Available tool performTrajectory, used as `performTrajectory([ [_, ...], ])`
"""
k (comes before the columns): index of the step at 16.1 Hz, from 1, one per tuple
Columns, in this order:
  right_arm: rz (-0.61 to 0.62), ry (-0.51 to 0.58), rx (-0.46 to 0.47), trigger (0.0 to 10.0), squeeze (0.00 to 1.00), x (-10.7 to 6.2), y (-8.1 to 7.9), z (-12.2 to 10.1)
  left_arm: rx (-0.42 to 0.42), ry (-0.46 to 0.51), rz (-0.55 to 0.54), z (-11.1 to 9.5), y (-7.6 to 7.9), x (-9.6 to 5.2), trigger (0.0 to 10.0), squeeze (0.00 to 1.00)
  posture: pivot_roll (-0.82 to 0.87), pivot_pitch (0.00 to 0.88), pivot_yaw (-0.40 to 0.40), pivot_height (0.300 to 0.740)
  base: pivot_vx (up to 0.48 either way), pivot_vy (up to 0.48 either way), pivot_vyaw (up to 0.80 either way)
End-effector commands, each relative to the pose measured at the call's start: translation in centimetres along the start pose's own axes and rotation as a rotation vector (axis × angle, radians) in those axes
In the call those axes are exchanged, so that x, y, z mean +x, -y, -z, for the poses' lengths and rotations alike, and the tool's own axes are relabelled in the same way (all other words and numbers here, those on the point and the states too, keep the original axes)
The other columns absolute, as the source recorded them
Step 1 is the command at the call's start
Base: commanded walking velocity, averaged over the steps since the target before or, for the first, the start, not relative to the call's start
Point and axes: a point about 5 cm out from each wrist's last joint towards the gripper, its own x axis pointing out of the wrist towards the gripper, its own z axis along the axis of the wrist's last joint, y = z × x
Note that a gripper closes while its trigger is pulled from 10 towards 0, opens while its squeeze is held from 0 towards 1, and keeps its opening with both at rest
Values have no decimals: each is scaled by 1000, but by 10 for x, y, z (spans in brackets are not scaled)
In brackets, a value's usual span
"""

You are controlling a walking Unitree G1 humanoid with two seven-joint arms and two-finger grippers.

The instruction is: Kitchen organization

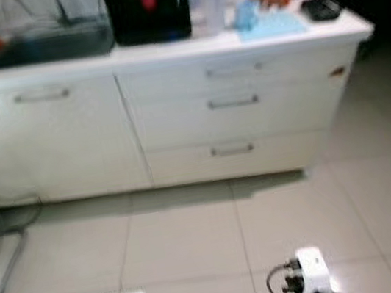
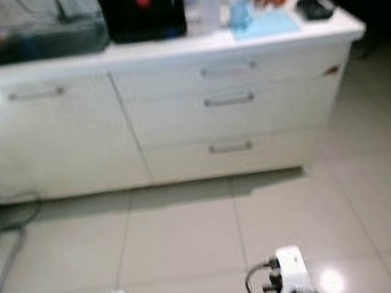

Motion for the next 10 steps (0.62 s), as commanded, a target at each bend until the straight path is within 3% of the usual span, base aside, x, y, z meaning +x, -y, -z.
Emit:
performTrajectory([
  [1, -20, 0, 3, 10000, 0, 2, -8, 0, 6, 3, -27, -2, -10, 0, 10000, 0, 46, 30, -11, 740, 0, 480, 0],
  [10, -25, 2, 4, 10000, 0, 2, -11, -1, 7, 6, -32, -3, -11, 0, 10000, 0, 48, 35, -8, 740, 0, 480, 0],
])
